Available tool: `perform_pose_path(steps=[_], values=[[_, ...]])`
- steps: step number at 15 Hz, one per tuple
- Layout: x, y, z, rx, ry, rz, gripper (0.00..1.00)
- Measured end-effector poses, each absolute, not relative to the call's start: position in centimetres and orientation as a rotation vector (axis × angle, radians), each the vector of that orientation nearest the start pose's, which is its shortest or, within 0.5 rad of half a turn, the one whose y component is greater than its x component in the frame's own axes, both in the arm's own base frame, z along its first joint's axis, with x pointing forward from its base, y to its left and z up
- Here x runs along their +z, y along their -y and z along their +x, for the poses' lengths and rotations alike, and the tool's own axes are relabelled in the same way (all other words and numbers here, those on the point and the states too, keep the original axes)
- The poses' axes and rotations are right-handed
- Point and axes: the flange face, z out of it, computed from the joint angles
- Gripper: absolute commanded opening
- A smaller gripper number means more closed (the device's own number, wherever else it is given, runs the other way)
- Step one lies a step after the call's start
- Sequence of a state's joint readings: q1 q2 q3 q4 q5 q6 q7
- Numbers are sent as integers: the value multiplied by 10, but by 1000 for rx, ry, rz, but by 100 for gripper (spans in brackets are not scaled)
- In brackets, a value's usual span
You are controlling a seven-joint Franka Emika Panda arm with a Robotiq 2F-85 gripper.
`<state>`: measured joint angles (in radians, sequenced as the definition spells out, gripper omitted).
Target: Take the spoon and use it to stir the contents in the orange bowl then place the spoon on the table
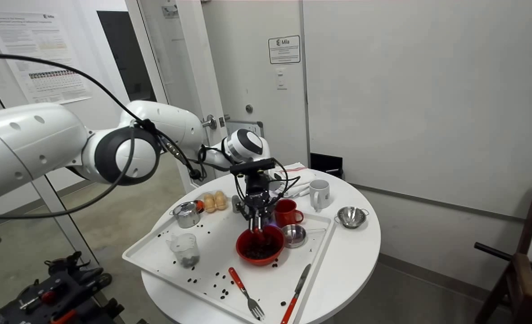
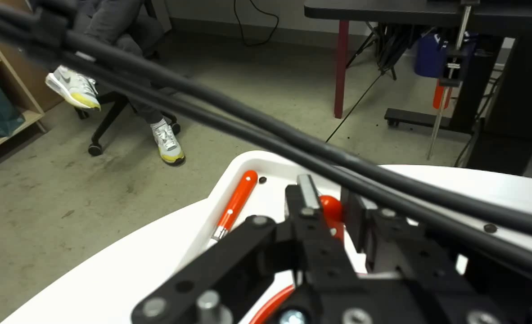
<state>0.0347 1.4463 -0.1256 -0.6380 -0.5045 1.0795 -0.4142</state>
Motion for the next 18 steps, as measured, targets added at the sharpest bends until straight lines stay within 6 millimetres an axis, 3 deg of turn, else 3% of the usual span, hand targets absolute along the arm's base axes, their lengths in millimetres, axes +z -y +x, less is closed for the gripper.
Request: perform_pose_path(steps=[3,6,11,18], values=[[67,60,670,1866,633,-2993,8],[66,47,672,1855,674,-3007,8],[77,67,675,1856,603,-3048,8],[123,91,688,1811,438,-3176,7]])
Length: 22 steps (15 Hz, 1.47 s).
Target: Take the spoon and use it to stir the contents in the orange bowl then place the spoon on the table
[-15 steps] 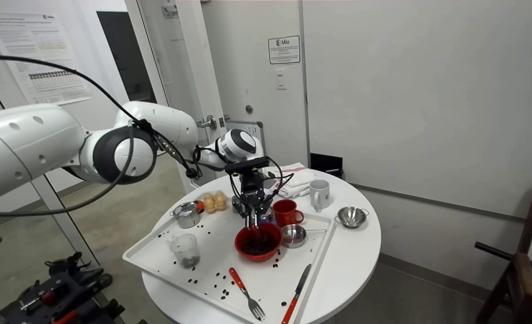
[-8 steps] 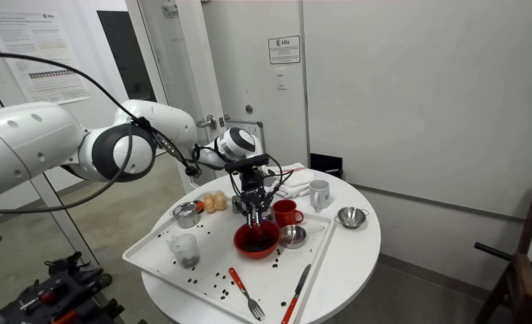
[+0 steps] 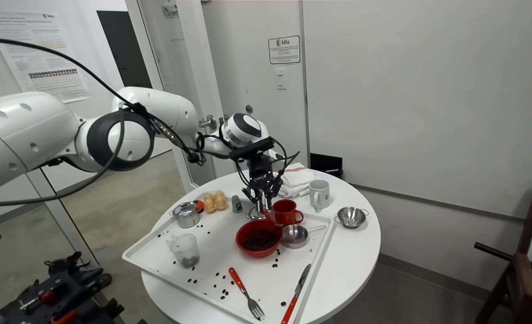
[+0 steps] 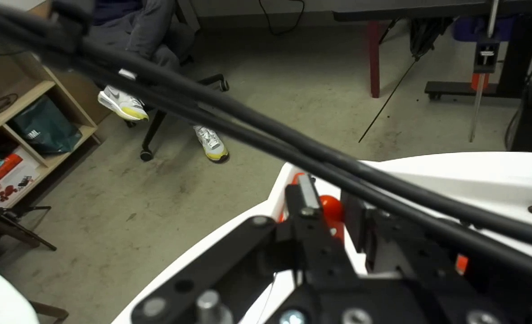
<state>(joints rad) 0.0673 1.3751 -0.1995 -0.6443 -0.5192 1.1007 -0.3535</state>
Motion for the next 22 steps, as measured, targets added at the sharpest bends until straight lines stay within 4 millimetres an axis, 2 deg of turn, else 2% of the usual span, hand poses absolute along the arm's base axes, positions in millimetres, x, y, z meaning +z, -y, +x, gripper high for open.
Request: perform_pose_path(steps=[5,9,13,17,22], values=[[142,97,691,-1227,-222,2254,7],[141,109,696,-1162,-176,2424,7],[146,150,698,-1076,-95,2614,7],[173,192,701,-889,7,2779,7],[198,219,689,-750,58,2883,7]])
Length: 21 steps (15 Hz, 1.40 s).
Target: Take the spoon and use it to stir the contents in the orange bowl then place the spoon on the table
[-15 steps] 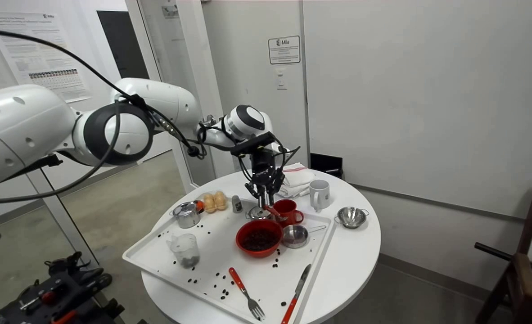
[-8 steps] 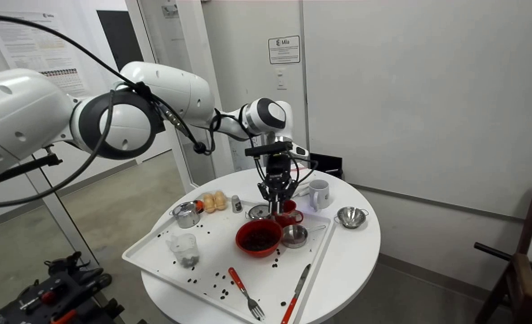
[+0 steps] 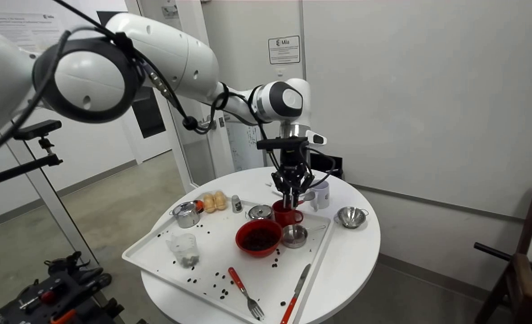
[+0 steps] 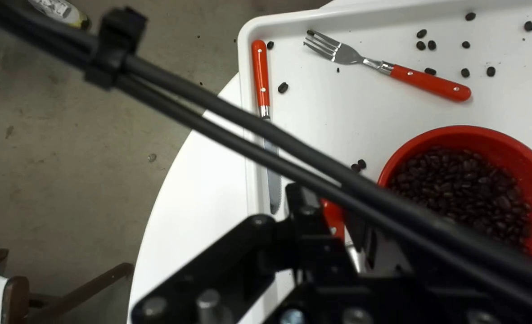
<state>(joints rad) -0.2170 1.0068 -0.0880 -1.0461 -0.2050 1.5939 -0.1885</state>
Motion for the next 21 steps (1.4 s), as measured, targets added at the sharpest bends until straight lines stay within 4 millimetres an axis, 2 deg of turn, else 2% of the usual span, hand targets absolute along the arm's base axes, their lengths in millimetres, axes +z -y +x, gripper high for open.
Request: perform_pose_path(steps=[6,9,14,21], values=[[201,230,666,664,-128,-3222,7],[190,226,646,647,-118,-3219,7],[161,218,596,702,-105,-3183,7],[153,199,505,826,-109,-3107,7]])
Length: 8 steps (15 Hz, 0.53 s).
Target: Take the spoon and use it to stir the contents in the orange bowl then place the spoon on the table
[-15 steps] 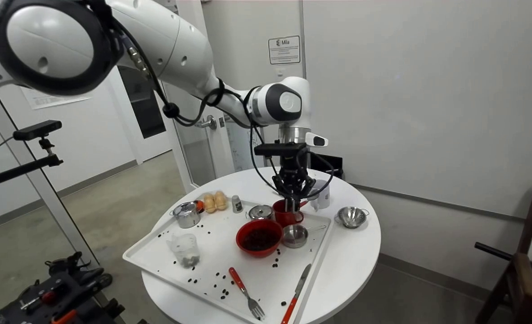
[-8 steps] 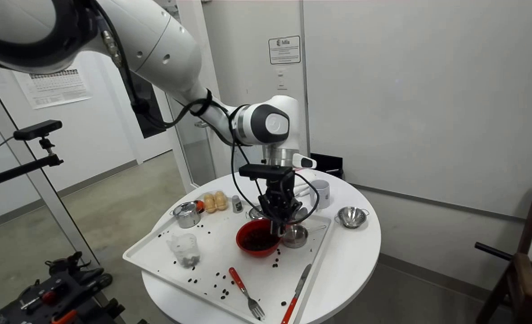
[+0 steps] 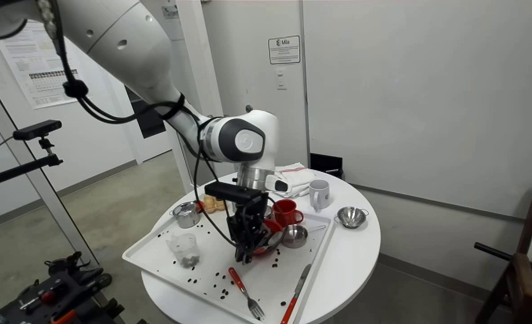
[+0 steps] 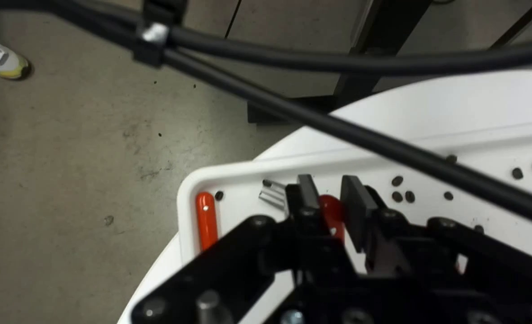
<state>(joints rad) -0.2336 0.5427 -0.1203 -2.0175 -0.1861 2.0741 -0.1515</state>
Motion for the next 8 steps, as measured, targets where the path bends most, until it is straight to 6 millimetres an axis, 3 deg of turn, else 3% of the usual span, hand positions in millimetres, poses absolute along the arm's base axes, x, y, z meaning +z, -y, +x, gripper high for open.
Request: perform_pose_path(steps=[4,8], values=[[142,182,464,921,-91,-3052,8],[131,175,458,932,-65,-3042,7]])
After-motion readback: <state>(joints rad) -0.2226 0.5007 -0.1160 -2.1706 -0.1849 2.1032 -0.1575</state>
